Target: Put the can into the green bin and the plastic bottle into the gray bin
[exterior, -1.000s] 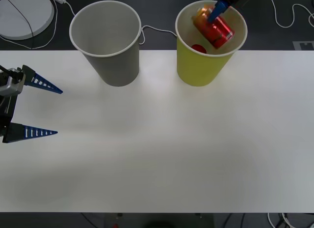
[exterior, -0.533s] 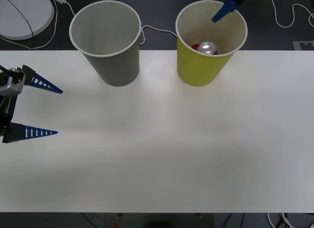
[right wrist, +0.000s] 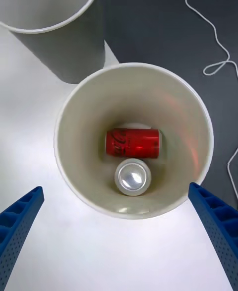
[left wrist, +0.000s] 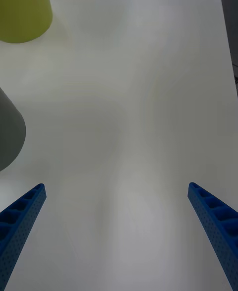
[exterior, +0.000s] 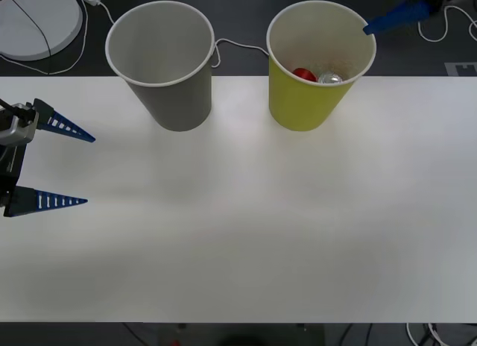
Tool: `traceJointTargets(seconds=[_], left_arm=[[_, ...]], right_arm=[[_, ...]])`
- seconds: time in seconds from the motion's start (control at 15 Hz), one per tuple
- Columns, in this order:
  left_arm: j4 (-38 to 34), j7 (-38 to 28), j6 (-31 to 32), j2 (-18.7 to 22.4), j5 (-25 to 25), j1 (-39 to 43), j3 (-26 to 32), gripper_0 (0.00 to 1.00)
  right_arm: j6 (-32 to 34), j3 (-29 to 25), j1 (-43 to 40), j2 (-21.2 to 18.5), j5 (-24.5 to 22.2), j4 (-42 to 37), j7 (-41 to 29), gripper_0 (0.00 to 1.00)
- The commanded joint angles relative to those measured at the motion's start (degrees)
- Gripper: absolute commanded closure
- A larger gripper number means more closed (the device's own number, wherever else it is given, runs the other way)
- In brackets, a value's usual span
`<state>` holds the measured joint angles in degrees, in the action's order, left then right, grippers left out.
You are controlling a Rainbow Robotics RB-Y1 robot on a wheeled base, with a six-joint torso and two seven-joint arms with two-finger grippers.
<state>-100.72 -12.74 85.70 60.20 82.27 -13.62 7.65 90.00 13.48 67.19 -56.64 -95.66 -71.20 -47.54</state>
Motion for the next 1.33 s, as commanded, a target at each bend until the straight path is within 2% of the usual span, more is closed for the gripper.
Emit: traceJointTargets(seconds=[0.07,0.33,0.73,1.07,1.33], left_arm=[[0.0,0.0,0.0,0.0,0.0,0.0,0.0,0.0],[0.0,0.0,0.0,0.0,0.0,0.0,0.0,0.0],[0.0,0.0,0.0,0.0,0.0,0.0,0.0,0.0],[0.0,0.0,0.0,0.0,0.0,0.0,0.0,0.0],[0.0,0.0,0.0,0.0,0.0,0.0,0.0,0.0]], right_arm=[[0.0,-6.1,-8.22,-2.69,3.29,-4.57,6.14,0.0],[0.0,-14.98,-20.7,-4.71,8.21,-8.52,15.9,0.0],[0.0,-23.33,-35.11,-5.15,12.78,-12.04,31.36,0.0],[0.0,-29.21,-47.15,-4.62,14.28,-19.68,35.06,0.0],[0.0,-33.17,-54.54,-2.16,15.16,-23.11,38.04,0.0]])
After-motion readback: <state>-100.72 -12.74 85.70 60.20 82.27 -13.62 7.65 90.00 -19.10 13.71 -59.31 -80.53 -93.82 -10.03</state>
